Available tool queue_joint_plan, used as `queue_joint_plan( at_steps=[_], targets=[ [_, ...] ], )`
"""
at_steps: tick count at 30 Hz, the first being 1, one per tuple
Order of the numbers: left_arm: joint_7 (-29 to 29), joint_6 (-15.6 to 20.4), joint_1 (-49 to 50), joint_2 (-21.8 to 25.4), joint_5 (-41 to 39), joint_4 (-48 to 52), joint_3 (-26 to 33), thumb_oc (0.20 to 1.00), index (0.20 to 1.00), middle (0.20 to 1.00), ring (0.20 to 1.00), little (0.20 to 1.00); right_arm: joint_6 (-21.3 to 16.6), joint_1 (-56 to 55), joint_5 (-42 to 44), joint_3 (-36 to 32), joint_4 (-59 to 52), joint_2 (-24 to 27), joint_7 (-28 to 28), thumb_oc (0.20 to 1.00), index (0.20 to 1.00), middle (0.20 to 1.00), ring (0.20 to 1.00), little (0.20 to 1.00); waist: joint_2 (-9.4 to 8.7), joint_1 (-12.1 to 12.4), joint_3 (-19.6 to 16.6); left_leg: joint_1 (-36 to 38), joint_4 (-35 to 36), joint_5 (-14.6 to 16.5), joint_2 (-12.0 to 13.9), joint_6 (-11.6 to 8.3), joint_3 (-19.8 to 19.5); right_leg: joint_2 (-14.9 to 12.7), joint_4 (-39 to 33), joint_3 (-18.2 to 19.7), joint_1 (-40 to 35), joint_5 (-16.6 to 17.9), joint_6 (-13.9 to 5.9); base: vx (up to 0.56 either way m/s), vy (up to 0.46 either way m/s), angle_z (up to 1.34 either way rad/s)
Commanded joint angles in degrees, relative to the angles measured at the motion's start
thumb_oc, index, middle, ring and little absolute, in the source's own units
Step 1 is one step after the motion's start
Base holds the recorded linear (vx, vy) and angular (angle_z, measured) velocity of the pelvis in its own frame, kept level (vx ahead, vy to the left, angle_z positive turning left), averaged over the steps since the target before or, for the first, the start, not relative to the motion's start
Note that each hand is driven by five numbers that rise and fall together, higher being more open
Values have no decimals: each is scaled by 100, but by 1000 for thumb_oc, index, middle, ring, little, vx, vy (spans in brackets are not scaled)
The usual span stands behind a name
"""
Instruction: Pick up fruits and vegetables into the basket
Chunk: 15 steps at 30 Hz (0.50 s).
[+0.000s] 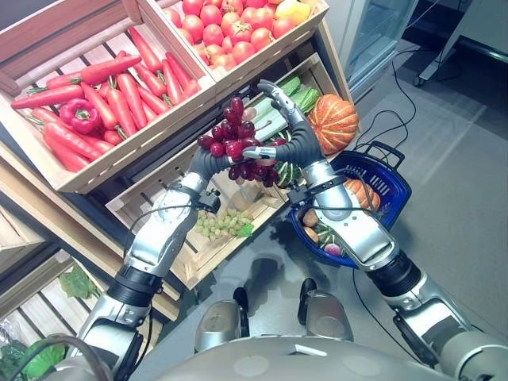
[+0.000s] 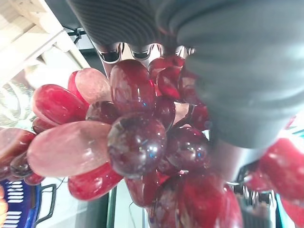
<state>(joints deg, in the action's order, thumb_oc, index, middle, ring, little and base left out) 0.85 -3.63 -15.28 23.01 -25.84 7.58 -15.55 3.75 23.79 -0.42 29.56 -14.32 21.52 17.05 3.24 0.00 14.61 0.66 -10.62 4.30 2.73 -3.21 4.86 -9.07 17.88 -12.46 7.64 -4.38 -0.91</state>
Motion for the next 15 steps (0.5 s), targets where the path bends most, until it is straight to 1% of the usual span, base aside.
queue_joint_plan(
  at_steps=[1, 4, 6, 8, 11, 15],
  targets=[
    [249, 500, -303, 44, -138, 701, 283, 200, 200, 200, 200, 200, -430, 24, -368, -291, -640, -154, 289, 1000, 1000, 1000, 1000, 1000, -129, -27, -67, 137, -130, 398, -48, 181, 137, -317, -618, 227, -862, -132, -643, -18, 29, -7],
    [404, 649, -129, 35, -245, 794, 506, 200, 200, 200, 200, 200, -464, -253, -304, -488, -825, -62, 305, 1000, 1000, 1000, 1000, 1000, -103, -66, -55, 136, -110, 397, -54, 180, 149, -328, -605, 251, -836, -142, -648, -22, 39, -6],
    [436, 809, 28, 3, -353, 841, 679, 200, 200, 200, 200, 200, -445, -491, -79, -575, -928, -14, 108, 1000, 1000, 1000, 1000, 1000, -93, -89, -56, 135, -98, 403, -62, 177, 157, -335, -589, 266, -815, -155, -654, -22, 32, -7],
    [426, 873, 109, -9, -456, 880, 787, 200, 200, 200, 200, 200, -374, -610, 35, -598, -986, 29, -79, 1000, 1000, 1000, 1000, 1000, -92, -101, -51, 133, -90, 404, -68, 176, 156, -339, -582, 274, -803, -164, -654, -9, 12, -2],
    [399, 971, 179, -44, -607, 952, 912, 200, 200, 200, 200, 200, -335, -714, 205, -545, -993, 80, -295, 1000, 1000, 1000, 1000, 1000, -90, -101, -24, 124, -90, 395, -74, 178, 154, -344, -562, 274, -786, -177, -644, 0, 0, 0],
    [327, 1033, 152, -128, -759, 1035, 918, 200, 200, 200, 200, 200, -332, -667, 93, -424, -936, 35, -457, 1000, 1000, 1000, 1000, 1000, -93, -85, 6, 94, -112, 400, -87, 179, 143, -353, -538, 263, -770, -194, -628, 0, 0, 0]
  ],
)
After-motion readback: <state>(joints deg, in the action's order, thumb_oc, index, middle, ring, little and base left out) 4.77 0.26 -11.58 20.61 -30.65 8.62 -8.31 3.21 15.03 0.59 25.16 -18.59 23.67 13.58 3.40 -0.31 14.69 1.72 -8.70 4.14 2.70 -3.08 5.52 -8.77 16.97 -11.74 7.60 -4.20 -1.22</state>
